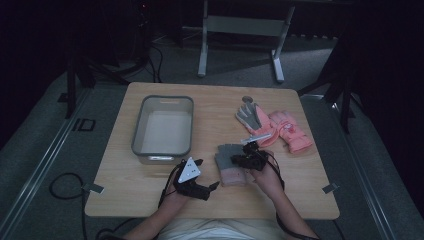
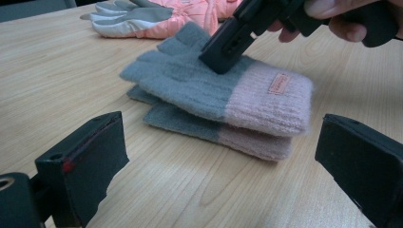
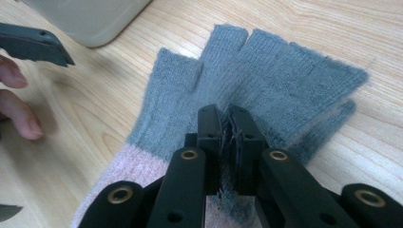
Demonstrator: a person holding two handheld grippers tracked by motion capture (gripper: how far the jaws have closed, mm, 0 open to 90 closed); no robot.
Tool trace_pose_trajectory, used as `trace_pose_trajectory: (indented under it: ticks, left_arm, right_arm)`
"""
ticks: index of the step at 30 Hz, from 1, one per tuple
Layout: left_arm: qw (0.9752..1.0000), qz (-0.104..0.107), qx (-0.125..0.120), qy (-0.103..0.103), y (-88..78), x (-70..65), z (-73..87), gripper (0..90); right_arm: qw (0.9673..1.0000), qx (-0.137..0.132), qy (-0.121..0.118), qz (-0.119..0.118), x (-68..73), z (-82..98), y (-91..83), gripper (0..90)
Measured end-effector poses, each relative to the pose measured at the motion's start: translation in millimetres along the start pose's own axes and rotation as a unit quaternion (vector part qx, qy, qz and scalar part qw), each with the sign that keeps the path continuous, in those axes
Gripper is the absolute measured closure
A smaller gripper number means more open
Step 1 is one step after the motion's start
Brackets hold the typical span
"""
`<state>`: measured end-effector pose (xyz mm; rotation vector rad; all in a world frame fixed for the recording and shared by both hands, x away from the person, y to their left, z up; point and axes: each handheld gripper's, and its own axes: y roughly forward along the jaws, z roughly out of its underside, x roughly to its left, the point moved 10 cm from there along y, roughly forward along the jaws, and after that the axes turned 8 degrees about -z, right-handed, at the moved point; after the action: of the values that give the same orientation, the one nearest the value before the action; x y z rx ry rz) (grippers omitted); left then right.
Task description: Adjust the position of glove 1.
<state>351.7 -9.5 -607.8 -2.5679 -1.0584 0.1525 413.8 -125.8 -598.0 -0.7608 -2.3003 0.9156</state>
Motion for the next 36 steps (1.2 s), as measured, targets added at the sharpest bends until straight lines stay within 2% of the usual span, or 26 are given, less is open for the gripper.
trace_pose_trajectory:
  ticks: [8, 11, 12, 16, 17, 18, 20, 23, 25, 27, 30, 31, 32, 33, 34, 36]
  left_arm:
    - [1.0, 0.0, 0.0, -0.001, 0.0, 0.3, 0.0, 2.6]
    - [1.0, 0.0, 0.0, 0.001, 0.2, 0.0, 0.1, 2.7]
    - [1.0, 0.0, 0.001, 0.001, 0.3, 0.0, 0.1, 2.7]
    - [0.9999, 0.004, 0.002, -0.009, 0.2, 1.4, 0.1, 2.7]
    - [0.9999, 0.006, 0.002, -0.013, 0.2, 2.0, 0.0, 2.7]
    - [0.9999, 0.007, 0.001, -0.015, 0.1, 2.4, -0.1, 2.7]
    - [0.9999, 0.007, 0.001, -0.015, 0.0, 2.4, -0.1, 2.7]
    - [1.0, 0.008, 0.002, -0.001, 0.2, -0.5, 0.2, 2.7]
    - [0.9999, 0.014, 0.0, 0.006, 0.1, -2.5, 0.0, 2.6]
    - [0.9994, 0.032, -0.01, 0.005, -1.1, -6.4, -2.6, 2.4]
    - [0.9977, 0.064, -0.02, 0.0, -4.2, -16.5, -12.6, 1.8]
    - [0.9974, 0.068, -0.026, 0.0, -4.7, -19.3, -17.5, 1.7]
    - [0.9974, 0.068, -0.026, 0.0, -4.7, -19.3, -17.5, 1.7]
    - [0.9966, 0.077, -0.028, 0.004, -5.0, -24.1, -26.3, 1.8]
    - [0.9961, 0.083, -0.028, 0.009, -4.2, -26.4, -30.1, 1.8]
    - [0.9955, 0.087, -0.013, 0.035, 1.0, -28.8, -34.3, 1.8]
  right_arm:
    - [1.0, 0.004, 0.008, 0.002, -4.2, 5.5, 5.7, 83.5]
    - [0.9999, 0.008, 0.011, 0.009, -6.1, 9.6, 9.0, 75.6]
    - [0.9999, 0.008, 0.011, 0.009, -6.1, 9.6, 9.0, 75.6]
    - [0.9997, 0.011, -0.001, 0.021, -7.7, 12.2, 11.9, 70.1]
    - [0.9994, 0.014, -0.015, 0.028, -7.5, 12.6, 13.0, 67.2]
    - [0.9993, 0.014, -0.018, 0.031, -7.4, 12.7, 13.4, 66.2]
    - [0.9993, 0.014, -0.018, 0.031, -7.4, 12.7, 13.4, 66.2]
    - [0.9993, 0.011, -0.02, 0.029, -7.5, 12.6, 12.9, 62.1]
    - [0.9994, 0.006, -0.023, 0.025, -6.1, 11.1, 8.9, 56.7]
    - [0.9995, -0.006, -0.023, 0.019, -3.6, 7.3, -0.6, 56.4]
    - [0.9988, -0.02, -0.031, 0.032, -8.0, 0.4, -16.0, 55.5]
    - [0.9986, -0.026, -0.029, 0.036, -11.5, -3.0, -23.5, 54.7]
    - [0.9986, -0.026, -0.029, 0.036, -11.5, -3.0, -23.5, 54.7]
    - [0.9979, -0.039, -0.026, 0.044, -19.9, -12.7, -40.6, 54.2]
    - [0.9979, -0.039, -0.026, 0.044, -19.9, -12.7, -40.6, 54.2]
    - [0.9976, -0.046, -0.023, 0.046, -23.9, -19.1, -49.4, 53.9]
